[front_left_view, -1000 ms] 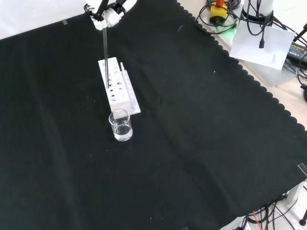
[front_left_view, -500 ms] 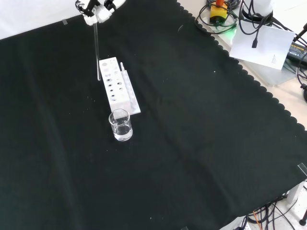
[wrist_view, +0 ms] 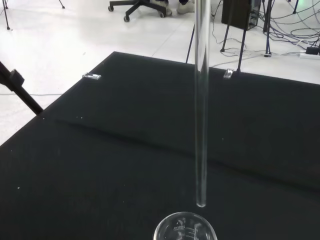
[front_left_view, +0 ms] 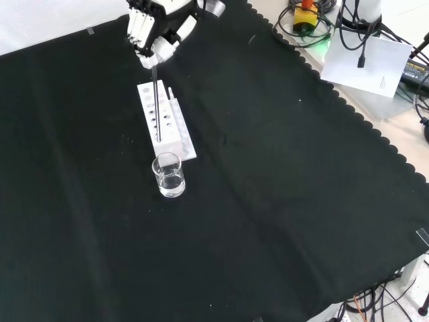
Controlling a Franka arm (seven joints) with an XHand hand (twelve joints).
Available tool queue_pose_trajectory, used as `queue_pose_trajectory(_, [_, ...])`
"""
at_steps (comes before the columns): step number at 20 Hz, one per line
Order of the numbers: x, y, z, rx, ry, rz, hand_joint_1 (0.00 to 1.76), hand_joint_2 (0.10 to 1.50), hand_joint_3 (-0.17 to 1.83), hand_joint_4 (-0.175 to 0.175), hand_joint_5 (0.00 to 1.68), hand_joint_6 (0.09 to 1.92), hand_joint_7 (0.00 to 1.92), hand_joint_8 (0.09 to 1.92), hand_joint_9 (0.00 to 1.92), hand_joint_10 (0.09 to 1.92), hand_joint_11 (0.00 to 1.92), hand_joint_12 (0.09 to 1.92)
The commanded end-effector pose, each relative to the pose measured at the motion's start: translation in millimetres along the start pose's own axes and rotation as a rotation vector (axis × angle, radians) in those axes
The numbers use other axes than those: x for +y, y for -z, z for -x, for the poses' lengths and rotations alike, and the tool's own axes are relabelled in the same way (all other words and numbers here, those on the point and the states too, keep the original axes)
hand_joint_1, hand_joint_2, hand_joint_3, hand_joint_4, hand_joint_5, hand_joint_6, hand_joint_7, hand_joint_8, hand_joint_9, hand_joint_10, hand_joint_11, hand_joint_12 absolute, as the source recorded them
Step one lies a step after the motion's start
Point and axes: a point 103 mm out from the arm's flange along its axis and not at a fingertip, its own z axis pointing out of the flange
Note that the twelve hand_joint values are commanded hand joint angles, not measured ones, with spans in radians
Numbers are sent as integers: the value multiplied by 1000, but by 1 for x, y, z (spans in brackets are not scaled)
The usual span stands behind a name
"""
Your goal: Stir in the beaker to the left of the white test tube rack with the glass rod.
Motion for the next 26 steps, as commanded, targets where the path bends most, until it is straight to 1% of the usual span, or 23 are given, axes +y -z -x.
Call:
queue_pose_trajectory(1, [4,-13,-7,-1,9,-16,1370,1179,0,-175,748,902,783,1336,944,1393,1569,700])
queue_pose_trajectory(7, [8,-28,-11,2,25,-34,1370,1179,0,-175,748,902,783,1336,944,1394,1569,702])
queue_pose_trajectory(9, [9,-37,-10,4,27,-48,1370,1179,0,-175,748,903,783,1336,944,1394,1569,703])
queue_pose_trajectory(15, [13,-50,-10,11,30,-60,1370,1179,0,-175,748,902,784,1336,944,1394,1569,705])
queue_pose_trajectory(23, [17,-77,-20,10,45,-94,1370,1180,0,-175,748,902,783,1336,943,1395,1569,708])
queue_pose_trajectory(26, [19,-92,-21,7,47,-111,1370,1180,0,-175,748,902,783,1337,942,1396,1568,710])
